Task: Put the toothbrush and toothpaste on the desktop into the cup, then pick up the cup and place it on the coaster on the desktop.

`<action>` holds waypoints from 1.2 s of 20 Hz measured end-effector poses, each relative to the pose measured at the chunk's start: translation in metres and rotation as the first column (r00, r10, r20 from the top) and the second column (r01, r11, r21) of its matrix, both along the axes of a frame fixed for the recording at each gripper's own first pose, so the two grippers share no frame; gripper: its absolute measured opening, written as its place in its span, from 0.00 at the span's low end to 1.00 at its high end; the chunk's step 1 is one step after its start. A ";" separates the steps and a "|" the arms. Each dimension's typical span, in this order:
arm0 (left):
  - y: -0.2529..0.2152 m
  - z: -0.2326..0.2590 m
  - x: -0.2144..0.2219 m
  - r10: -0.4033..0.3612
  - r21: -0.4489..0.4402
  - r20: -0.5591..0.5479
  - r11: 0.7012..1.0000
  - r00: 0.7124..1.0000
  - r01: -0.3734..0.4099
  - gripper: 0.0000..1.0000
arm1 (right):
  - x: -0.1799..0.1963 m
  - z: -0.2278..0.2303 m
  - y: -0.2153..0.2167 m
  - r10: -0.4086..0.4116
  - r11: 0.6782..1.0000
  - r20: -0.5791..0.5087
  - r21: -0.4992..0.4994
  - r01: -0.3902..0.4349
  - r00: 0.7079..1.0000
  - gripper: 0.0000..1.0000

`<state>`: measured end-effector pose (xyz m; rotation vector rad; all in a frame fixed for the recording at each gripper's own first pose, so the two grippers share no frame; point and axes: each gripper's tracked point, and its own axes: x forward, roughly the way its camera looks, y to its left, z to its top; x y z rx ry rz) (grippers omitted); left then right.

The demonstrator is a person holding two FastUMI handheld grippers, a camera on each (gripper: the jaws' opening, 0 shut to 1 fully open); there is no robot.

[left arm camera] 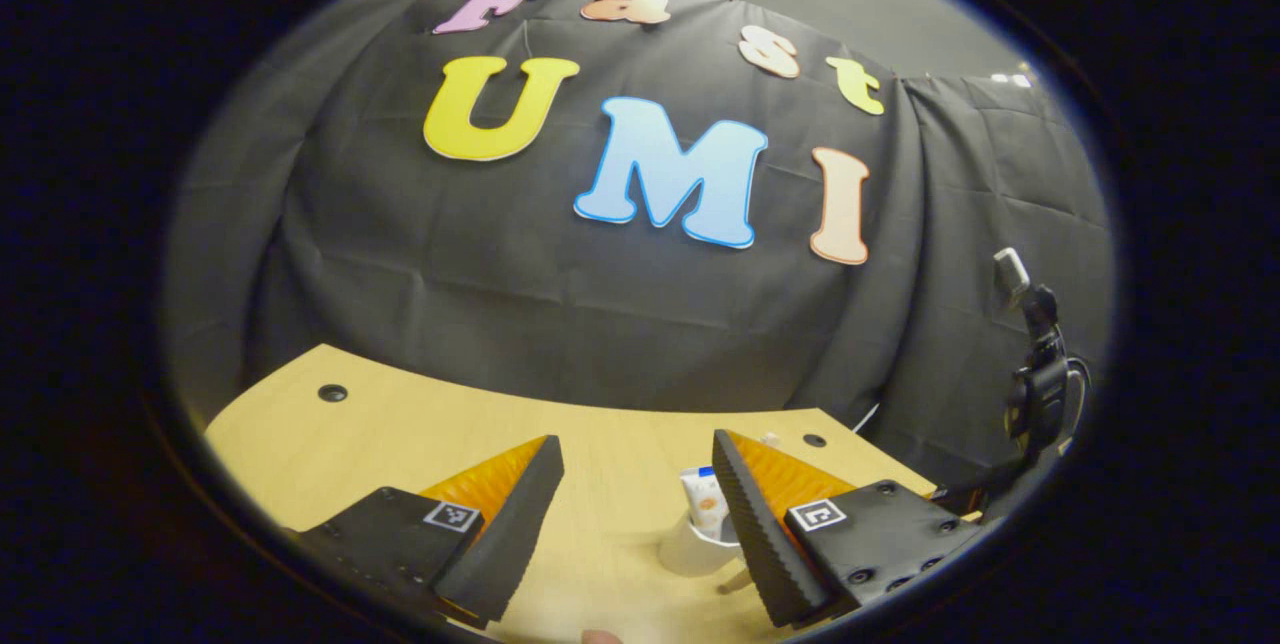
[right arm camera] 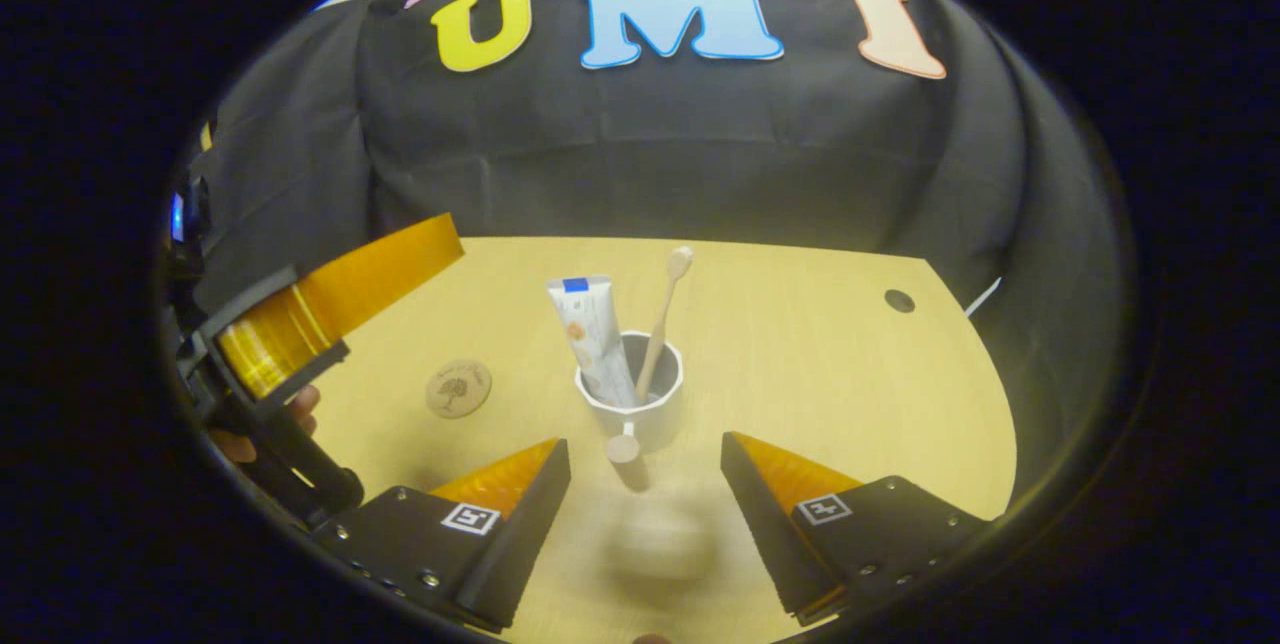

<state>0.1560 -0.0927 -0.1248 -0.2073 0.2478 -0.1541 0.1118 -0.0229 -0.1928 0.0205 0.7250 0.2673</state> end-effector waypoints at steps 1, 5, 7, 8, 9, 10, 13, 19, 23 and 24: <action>0.006 -0.003 -0.004 0.007 0.003 -0.020 1.000 1.000 -0.006 0.92 | 0.004 -0.002 0.004 0.012 1.000 -0.015 -0.017 -0.012 1.000 0.92; 0.023 -0.006 -0.016 0.031 0.008 -0.066 0.999 0.997 -0.031 0.96 | 0.012 -0.014 0.014 0.048 0.996 -0.071 -0.072 -0.053 0.996 0.92; 0.031 -0.006 -0.021 0.044 0.012 -0.076 0.999 0.996 -0.044 0.99 | 0.015 -0.021 0.015 0.047 0.994 -0.107 -0.094 -0.058 0.993 0.92; 0.034 -0.006 -0.024 0.048 0.013 -0.080 0.999 0.996 -0.047 0.99 | 0.017 -0.024 0.015 0.046 0.993 -0.131 -0.103 -0.060 0.990 0.92; 0.037 -0.006 -0.025 0.052 0.011 -0.083 0.999 0.995 -0.051 1.00 | 0.017 -0.028 0.015 0.044 0.992 -0.157 -0.111 -0.062 0.987 0.92; 0.039 -0.006 -0.028 0.054 0.010 -0.091 0.999 0.994 -0.053 1.00 | 0.017 -0.032 0.016 0.042 0.991 -0.181 -0.116 -0.064 0.983 0.92; 0.040 -0.007 -0.035 0.049 0.007 -0.106 0.999 0.993 -0.048 0.96 | 0.020 -0.043 0.017 0.040 0.988 -0.242 -0.138 -0.075 0.970 0.92; 0.047 -0.015 -0.049 0.047 -0.010 -0.143 0.999 0.989 -0.049 0.96 | 0.030 -0.064 0.018 0.029 0.981 -0.337 -0.172 -0.092 0.941 0.91; 0.057 -0.028 -0.060 0.063 -0.025 -0.183 0.997 0.981 -0.068 0.96 | 0.035 -0.078 0.019 0.021 0.975 -0.389 -0.195 -0.105 0.921 0.91; 0.060 -0.031 -0.063 0.068 -0.026 -0.190 0.997 0.979 -0.074 0.96 | 0.035 -0.081 0.021 0.020 0.976 -0.407 -0.192 -0.107 0.913 0.90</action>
